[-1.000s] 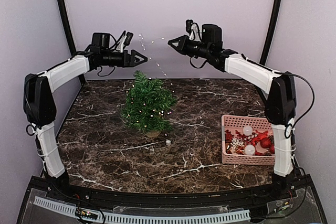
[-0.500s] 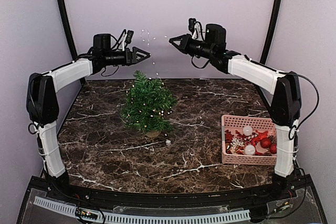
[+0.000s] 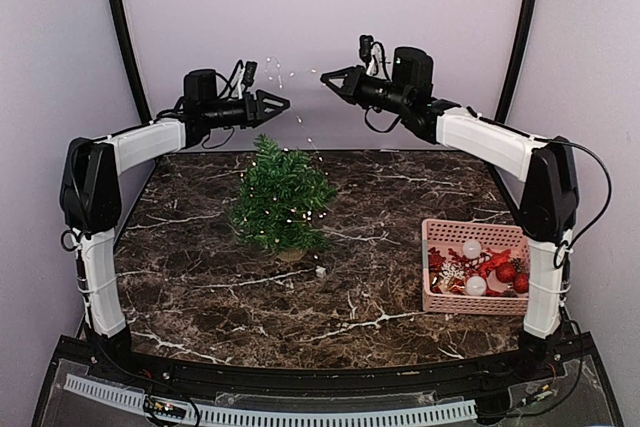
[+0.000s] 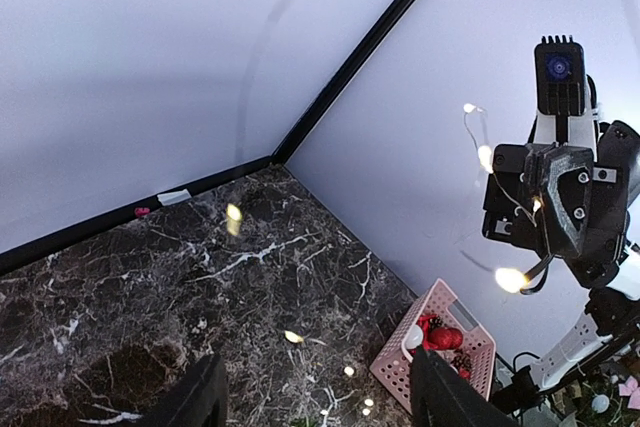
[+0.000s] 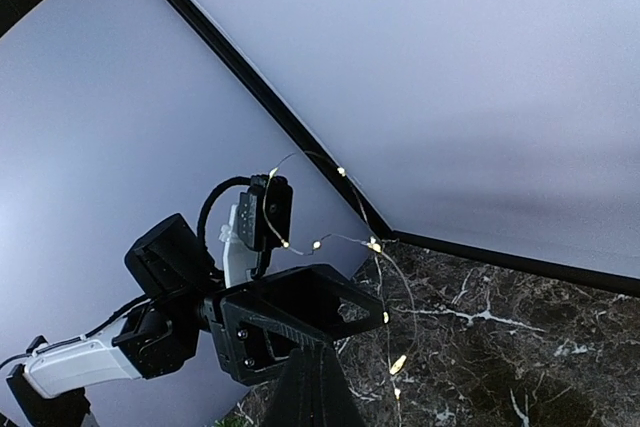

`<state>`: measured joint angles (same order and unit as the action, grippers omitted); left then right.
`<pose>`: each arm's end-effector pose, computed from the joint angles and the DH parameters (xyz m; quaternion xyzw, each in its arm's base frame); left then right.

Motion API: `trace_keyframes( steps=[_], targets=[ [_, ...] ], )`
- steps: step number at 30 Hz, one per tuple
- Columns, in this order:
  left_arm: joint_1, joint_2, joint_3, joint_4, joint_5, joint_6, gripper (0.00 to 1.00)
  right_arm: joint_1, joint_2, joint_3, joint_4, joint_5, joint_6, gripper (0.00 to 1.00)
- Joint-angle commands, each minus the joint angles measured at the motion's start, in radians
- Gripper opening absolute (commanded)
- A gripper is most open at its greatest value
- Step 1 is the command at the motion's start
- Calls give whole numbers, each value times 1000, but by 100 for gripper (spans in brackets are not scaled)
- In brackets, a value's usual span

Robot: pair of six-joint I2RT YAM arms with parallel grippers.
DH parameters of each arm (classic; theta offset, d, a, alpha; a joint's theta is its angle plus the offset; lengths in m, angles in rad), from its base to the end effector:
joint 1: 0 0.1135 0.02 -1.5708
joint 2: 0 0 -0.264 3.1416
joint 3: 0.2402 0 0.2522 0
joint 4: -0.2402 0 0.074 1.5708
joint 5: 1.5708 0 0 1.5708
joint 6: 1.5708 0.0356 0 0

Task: Decorate the small christmas tree

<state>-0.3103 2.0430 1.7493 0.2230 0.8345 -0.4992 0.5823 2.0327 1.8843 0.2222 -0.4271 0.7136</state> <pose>0.4581 -0.1746 0.3282 0.2119 0.6920 -0.5180 0.4561 0.4052 0.2845 0.3808 -0.1113 0.6738 0.5472 0.4839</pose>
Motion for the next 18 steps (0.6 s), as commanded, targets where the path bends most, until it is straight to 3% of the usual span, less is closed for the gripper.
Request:
trace_keyframes(
  steps=[1, 5, 13, 18],
  targets=[
    [-9, 1, -2, 109, 27, -64, 57, 17, -48, -13, 60, -19, 5, 0],
    [-10, 20, 17, 105, 25, -75, 44, 19, -55, -25, 63, -19, 3, 0],
    [-10, 36, 19, 126, 21, -107, 35, 25, -70, -45, 75, -24, 5, 0],
    [-10, 36, 21, 148, 28, -113, 2, 26, -78, -62, 74, -19, 3, 0]
  ],
)
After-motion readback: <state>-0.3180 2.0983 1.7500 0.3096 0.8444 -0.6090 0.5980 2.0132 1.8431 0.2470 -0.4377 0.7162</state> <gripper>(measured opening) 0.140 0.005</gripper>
